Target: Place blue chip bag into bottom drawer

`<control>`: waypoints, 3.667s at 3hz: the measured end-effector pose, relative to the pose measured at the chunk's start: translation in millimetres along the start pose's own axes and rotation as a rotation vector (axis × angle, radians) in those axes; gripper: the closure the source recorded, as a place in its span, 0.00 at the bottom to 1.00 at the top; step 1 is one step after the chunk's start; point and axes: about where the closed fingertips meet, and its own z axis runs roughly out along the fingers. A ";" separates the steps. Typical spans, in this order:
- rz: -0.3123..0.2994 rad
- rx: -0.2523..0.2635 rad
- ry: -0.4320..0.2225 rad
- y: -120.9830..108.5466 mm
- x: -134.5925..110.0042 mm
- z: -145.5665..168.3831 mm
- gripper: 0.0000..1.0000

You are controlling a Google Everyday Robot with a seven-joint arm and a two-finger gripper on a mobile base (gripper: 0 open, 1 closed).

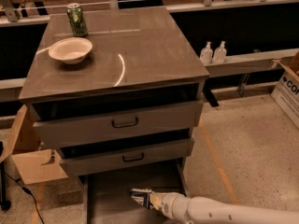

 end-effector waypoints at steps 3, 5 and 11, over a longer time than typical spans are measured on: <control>-0.010 -0.112 -0.020 -21.8 37.5 87.8 1.00; -0.067 -0.138 -0.029 -16.3 48.5 130.0 0.51; -0.094 0.136 -0.245 -44.1 -0.6 83.2 0.00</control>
Offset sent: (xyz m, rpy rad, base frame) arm 0.0264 0.0396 -0.1013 0.1157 -0.0377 0.0682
